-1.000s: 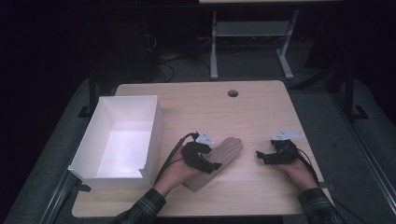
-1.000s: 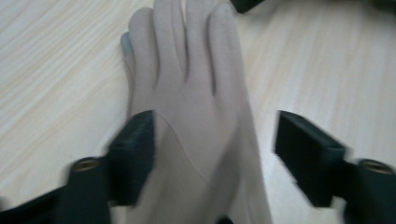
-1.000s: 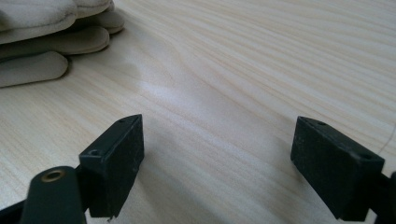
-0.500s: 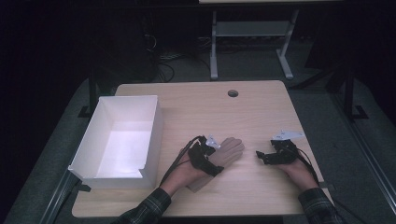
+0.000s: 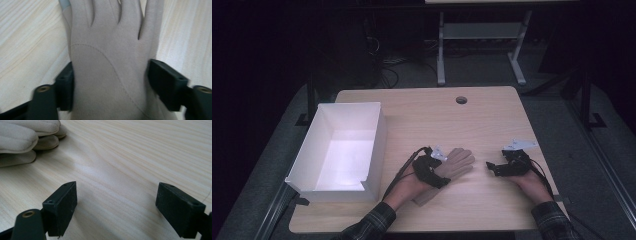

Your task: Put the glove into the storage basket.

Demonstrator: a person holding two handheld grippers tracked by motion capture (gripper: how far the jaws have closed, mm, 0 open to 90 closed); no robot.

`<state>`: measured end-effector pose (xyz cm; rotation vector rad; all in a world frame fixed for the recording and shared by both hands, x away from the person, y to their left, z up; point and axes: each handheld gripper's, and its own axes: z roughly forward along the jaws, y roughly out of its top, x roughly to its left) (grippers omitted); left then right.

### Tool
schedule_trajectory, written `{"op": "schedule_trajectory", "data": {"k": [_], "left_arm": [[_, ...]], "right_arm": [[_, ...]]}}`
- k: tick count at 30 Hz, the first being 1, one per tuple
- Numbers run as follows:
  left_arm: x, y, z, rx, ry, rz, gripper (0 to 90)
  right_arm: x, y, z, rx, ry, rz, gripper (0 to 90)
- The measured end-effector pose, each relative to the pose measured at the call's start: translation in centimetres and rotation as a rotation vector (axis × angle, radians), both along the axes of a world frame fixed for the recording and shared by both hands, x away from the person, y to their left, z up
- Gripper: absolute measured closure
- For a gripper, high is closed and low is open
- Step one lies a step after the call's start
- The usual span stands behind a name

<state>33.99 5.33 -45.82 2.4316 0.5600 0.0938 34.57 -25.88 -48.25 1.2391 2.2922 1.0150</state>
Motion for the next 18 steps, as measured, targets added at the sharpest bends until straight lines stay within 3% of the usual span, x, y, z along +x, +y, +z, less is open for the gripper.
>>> {"op": "schedule_trajectory", "data": {"k": [3, 6, 13, 18], "left_arm": [[0.0, 0.1, 0.1, -0.027, 0.043, -0.019, 54.6], [0.2, 0.2, 0.1, -0.044, 0.083, -0.011, 64.1], [0.4, 0.4, 0.7, -0.061, 0.119, 0.004, 66.9], [0.3, 0.8, 1.9, -0.078, 0.137, 0.013, 66.9]], "right_arm": [[0.0, 0.0, 0.0, 0.000, 0.000, -0.002, 17.1], [0.0, 0.0, 0.0, -0.001, -0.001, -0.002, 17.1], [0.0, 0.0, 0.0, 0.000, -0.001, -0.002, 17.1], [0.0, 0.0, 0.0, -0.002, -0.001, -0.002, 17.1]]}}
